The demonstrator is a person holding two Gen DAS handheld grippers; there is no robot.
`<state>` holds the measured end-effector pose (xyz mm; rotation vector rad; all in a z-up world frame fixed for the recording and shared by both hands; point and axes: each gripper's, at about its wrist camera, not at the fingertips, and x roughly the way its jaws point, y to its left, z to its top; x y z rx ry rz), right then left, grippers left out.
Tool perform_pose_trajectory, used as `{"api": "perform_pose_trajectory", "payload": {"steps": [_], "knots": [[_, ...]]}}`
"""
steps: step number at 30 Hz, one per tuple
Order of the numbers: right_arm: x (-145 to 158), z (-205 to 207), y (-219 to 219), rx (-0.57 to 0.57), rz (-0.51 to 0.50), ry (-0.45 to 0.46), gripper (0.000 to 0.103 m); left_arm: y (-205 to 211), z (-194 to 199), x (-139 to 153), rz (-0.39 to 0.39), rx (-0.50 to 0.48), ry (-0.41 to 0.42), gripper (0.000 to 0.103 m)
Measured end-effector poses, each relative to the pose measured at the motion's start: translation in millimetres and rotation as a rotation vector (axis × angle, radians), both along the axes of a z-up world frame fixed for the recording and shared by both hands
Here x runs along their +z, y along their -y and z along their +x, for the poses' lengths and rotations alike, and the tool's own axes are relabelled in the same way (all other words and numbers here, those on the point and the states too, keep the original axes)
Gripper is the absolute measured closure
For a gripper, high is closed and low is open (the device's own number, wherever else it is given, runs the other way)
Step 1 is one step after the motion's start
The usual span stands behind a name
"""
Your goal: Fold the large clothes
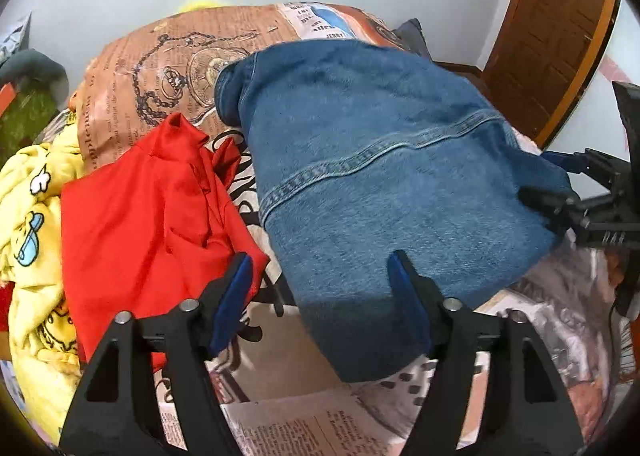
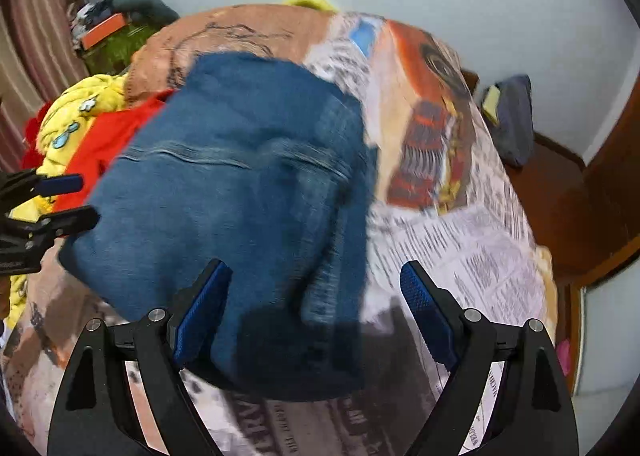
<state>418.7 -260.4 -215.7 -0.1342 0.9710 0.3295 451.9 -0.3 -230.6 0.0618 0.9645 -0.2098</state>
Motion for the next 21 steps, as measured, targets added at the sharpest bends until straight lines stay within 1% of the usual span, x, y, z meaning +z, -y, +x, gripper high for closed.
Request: {"api": "perform_pose_trajectory", "payload": {"steps": [3,6,7,9,11,12,14,15,16,19,21], "knots": [[-4,-3,25,-0.028,0.069,-0.033,0.017,1,-8,-3,-0.002,-0.014,0.018,0.029],[1,-11,37,-0.030,0.063,-0.041,0.017,1,-15,0,0.014,-0.044,0.032,0.029],[4,-14,37,-0.028,0.044,-0.031,0.017,1,-18,3,0.033,-0.056,0.039,0.029],[11,-18,36,-0.047,-0.048,0.014,0.017,-1,-22,7,0.067,-0.075,0.044,0.029],[16,-19,37,-0.055,-0.139,0.048,0.017,-4,-26,12,0.085,-0.081,0.043,0.029],[20,-20,39,-0.054,-0.155,0.055,0.017,-7,-27,16,0.108,-0.075,0.050,0.029],[28,-19,45,-0.059,-0.130,0.055,0.017,-11,-27,24,0.146,-0.061,0.076,0.029],[34,-18,47,-0.058,-0.101,0.054,0.017,-14,-25,29,0.154,-0.051,0.091,0.029],[37,-15,48,-0.055,-0.074,0.052,0.014,-18,-20,34,0.157,-0.040,0.102,0.029],[52,-2,43,-0.039,0.034,0.053,0.014,-24,-1,42,0.154,-0.007,0.121,0.029],[55,10,34,-0.015,0.083,0.047,0.014,-23,21,43,0.122,0.007,0.112,0.029]]}}
